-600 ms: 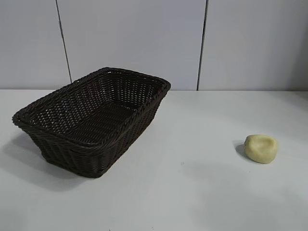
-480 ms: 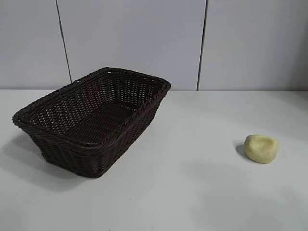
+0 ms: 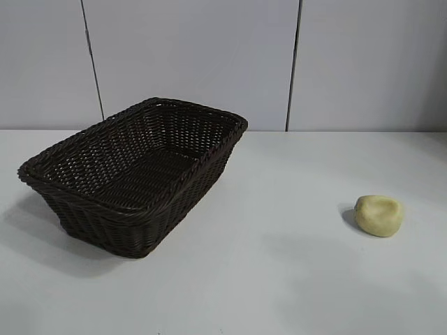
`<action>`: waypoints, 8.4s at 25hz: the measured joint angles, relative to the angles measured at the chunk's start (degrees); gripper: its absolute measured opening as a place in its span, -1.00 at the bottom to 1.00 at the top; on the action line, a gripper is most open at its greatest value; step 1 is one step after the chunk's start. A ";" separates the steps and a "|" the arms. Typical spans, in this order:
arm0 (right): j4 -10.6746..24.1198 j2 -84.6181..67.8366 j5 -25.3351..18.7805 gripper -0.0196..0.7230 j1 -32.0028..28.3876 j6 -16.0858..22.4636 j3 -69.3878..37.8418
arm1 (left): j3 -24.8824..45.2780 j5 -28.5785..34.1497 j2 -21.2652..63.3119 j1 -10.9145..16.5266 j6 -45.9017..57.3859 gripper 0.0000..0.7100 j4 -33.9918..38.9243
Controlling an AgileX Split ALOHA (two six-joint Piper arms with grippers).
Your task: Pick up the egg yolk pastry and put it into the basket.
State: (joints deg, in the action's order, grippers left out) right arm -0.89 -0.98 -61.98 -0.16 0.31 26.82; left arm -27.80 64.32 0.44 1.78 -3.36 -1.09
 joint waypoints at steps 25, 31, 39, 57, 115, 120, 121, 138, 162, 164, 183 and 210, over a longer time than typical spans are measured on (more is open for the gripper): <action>-0.91 8.76 6.30 0.75 0.00 0.05 5.02 | -6.37 -5.14 -8.61 0.00 0.00 0.71 -3.58; -6.26 27.07 15.81 0.75 0.00 -0.31 9.16 | -11.50 -9.46 -26.84 0.00 0.00 0.71 -4.77; -23.16 49.78 19.15 0.75 0.00 -15.01 13.62 | -15.98 -11.72 -50.60 0.00 -9.39 0.71 -17.32; -49.89 69.07 18.05 0.75 0.00 -38.79 13.90 | -16.24 -18.09 -76.06 0.00 -23.77 0.71 -41.52; -57.83 85.08 23.41 0.75 12.20 -43.39 21.23 | -20.38 -29.73 -86.37 -14.45 6.30 0.71 -35.85; -57.83 85.08 23.94 0.75 12.20 -43.39 21.23 | -21.40 -28.27 -87.52 -14.45 14.16 0.71 -29.96; -57.83 85.08 23.97 0.75 12.20 -43.39 21.23 | -21.40 -28.32 -87.59 -14.45 16.46 0.71 -28.71; -57.83 85.08 24.00 0.75 12.20 -43.39 21.23 | -21.40 -37.83 -91.47 -21.35 44.51 0.71 -19.33; -57.83 85.08 23.68 0.75 12.20 -43.39 21.23 | -21.59 -42.46 -101.31 -21.49 47.92 -0.72 -24.22; -57.83 85.08 23.39 0.75 12.20 -43.39 21.23 | -22.23 -41.77 -101.31 -21.55 47.97 -0.72 -25.16; -56.57 85.08 22.88 0.75 12.20 -43.39 21.23 | -41.80 -19.52 -101.60 -12.95 21.32 -0.72 -20.59; -56.55 85.08 22.94 0.75 12.20 -43.23 21.23 | -48.99 -9.85 -110.31 -14.10 1.18 -0.72 -20.49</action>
State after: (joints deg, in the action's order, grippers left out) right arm -57.44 84.11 -39.04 12.04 -42.91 48.06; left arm -76.79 54.47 -109.88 -12.33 -2.19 -21.58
